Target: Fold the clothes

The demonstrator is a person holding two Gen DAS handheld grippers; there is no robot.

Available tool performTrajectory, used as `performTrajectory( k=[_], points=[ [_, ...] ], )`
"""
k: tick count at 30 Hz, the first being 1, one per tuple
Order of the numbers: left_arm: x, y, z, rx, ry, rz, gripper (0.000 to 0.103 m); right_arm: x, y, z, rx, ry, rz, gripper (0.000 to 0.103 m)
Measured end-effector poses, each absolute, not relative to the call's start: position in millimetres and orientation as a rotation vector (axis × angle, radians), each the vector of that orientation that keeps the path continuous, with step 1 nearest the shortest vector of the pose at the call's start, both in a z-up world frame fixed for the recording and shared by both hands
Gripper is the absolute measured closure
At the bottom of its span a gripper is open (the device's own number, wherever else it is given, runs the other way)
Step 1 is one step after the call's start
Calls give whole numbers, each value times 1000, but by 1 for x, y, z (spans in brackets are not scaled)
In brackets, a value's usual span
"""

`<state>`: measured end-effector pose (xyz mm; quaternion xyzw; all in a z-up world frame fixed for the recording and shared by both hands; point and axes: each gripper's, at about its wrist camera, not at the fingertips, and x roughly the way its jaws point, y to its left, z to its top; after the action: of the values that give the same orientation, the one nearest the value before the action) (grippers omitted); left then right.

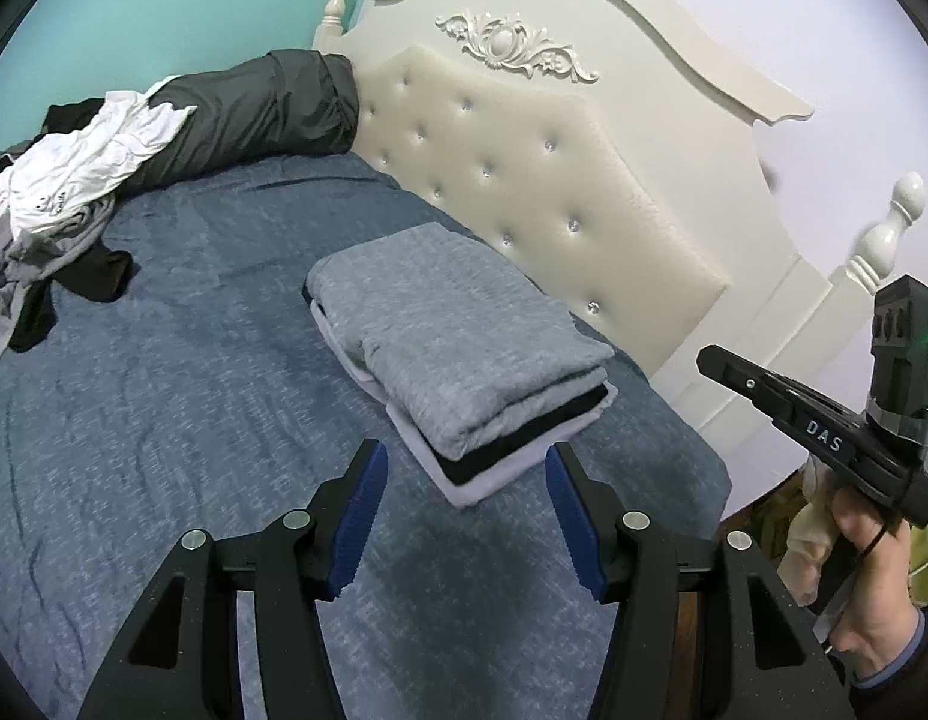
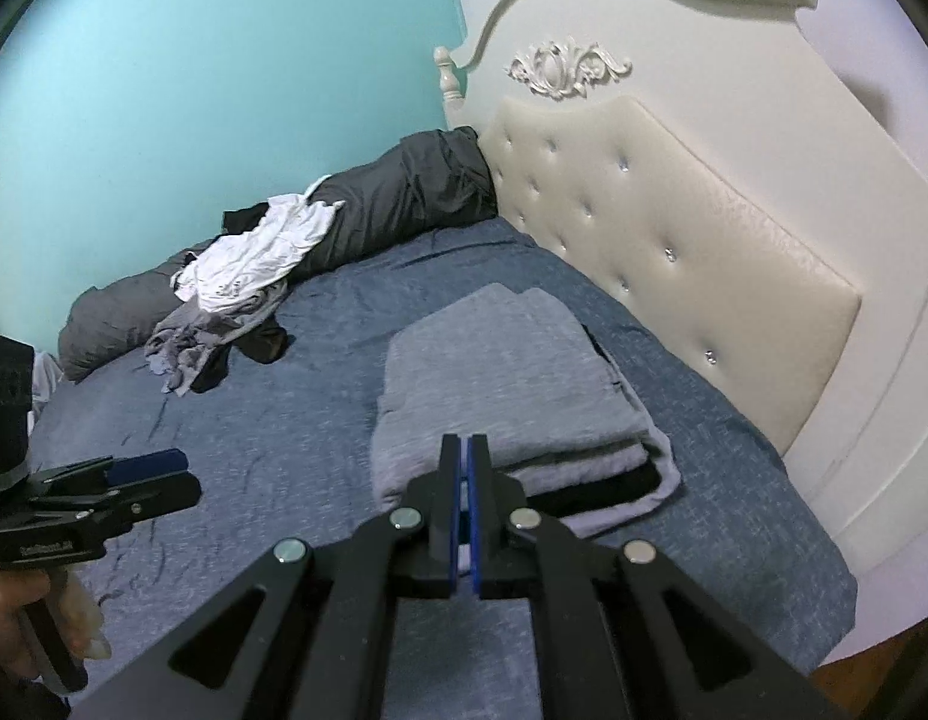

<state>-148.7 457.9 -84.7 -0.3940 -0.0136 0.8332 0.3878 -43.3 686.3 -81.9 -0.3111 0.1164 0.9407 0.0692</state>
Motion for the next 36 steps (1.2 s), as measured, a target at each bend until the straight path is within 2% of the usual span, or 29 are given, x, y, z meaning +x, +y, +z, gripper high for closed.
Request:
performTrajectory(
  k=[9,22,31,36],
  points=[
    [-111,422,-70,-958,-39,2138,43,-2,649,-61,-888,338,2832,101],
    [-65,386,-50,-874,19,2186,40,53,603,-60,-862,342,2822,100],
    [-43,358,-45,-849,26,2194,39,86,584,-60,-849,365,2808,91],
    [-34,344,-45,-844,27,2204,33,100,573,-60,-840,354,2808,89]
  ],
)
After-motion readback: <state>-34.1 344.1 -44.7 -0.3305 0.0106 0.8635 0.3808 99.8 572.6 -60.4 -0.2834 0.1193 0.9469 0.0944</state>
